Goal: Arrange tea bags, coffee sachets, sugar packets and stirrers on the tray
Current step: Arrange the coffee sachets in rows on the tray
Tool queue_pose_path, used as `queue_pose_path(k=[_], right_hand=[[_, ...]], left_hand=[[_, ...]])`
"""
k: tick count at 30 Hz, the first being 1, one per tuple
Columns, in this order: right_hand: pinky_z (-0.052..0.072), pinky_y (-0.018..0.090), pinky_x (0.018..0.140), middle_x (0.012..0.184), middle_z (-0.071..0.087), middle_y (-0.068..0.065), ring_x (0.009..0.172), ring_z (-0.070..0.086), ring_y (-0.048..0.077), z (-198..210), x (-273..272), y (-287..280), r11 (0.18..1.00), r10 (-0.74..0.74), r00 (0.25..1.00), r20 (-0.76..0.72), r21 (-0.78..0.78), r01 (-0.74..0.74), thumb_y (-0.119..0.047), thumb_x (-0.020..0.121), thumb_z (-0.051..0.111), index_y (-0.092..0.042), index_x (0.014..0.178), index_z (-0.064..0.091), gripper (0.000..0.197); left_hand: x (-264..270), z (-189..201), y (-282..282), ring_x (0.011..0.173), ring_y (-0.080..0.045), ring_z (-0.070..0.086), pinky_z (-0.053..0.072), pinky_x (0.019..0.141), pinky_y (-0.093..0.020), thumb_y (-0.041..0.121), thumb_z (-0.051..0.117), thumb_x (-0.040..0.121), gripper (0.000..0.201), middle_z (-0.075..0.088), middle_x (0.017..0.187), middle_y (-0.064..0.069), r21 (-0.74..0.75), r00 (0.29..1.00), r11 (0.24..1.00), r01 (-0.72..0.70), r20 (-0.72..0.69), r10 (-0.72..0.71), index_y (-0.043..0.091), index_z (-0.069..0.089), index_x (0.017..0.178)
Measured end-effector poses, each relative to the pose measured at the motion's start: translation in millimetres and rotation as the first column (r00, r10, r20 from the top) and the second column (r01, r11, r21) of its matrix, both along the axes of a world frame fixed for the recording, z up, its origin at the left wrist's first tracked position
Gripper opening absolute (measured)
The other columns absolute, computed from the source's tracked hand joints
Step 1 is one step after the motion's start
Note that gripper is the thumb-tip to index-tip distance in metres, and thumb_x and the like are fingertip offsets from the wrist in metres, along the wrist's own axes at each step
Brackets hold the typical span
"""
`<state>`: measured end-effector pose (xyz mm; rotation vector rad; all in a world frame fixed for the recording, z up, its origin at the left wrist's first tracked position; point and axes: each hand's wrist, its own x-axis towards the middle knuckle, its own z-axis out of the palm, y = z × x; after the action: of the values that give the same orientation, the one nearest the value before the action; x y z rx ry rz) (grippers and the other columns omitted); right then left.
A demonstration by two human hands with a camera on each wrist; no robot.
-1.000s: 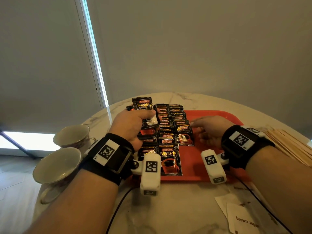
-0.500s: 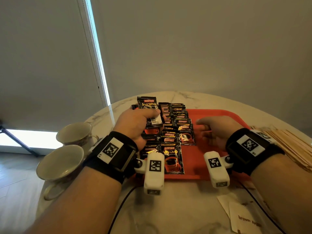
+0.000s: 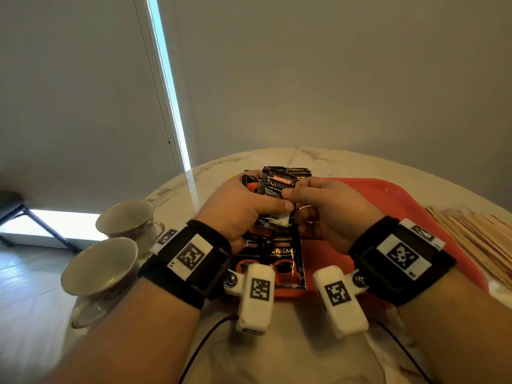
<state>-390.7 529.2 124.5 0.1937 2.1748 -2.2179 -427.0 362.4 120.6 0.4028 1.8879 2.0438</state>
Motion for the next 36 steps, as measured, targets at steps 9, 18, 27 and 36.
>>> queue_pose_path(k=[9,18,27,36], right_hand=[[0.052,0.03,0.052,0.061,0.064,0.001,0.05,0.056,0.012,7.8,3.3,-2.0,0.993,-0.064,0.992,-0.109,-0.104,0.053,-0.013,0.098,0.062,-0.009,0.091,0.064,0.008],[0.051,0.029,0.047,0.077,0.067,0.014,0.059,0.06,0.023,12.4,-1.7,5.6,0.957,-0.277,0.939,-0.206,-0.147,0.25,-0.009,0.094,0.059,-0.012,0.082,0.063,0.013],[0.049,0.029,0.053,0.059,0.055,0.0,0.05,0.05,0.014,7.7,4.7,-11.0,0.999,-0.027,0.981,-0.192,0.021,0.032,-0.02,0.097,0.065,-0.009,0.079,0.064,0.021],[0.033,0.024,0.042,0.077,0.059,0.011,0.048,0.04,0.01,11.2,3.0,-4.3,0.995,-0.088,0.968,-0.233,-0.058,0.077,-0.001,0.092,0.064,-0.013,0.112,0.069,0.024]], left_hand=[[-2.4,4.2,-1.7,0.088,-0.037,0.071,0.059,0.073,-0.044,0.006,0.061,0.085,0.05,0.071,0.113,-0.025,0.299,0.951,0.952,-0.068,0.308,-0.029,-0.002,0.059,0.134],[-13.6,4.4,-1.0,0.1,-0.042,0.076,0.064,0.068,-0.048,0.004,0.053,0.101,0.024,0.075,0.117,-0.024,0.331,0.935,0.899,-0.286,0.3,0.186,0.011,0.072,0.115],[-2.2,2.1,5.5,0.11,-0.04,0.072,0.058,0.095,-0.062,0.013,0.062,0.102,0.019,0.076,0.111,-0.016,0.153,0.992,0.98,-0.13,0.024,0.128,0.018,0.075,0.113],[3.5,1.5,2.0,0.105,-0.047,0.071,0.058,0.092,-0.061,-0.018,0.067,0.079,0.057,0.072,0.115,-0.027,0.224,1.0,0.975,0.004,-0.001,-0.004,0.003,0.062,0.132]])
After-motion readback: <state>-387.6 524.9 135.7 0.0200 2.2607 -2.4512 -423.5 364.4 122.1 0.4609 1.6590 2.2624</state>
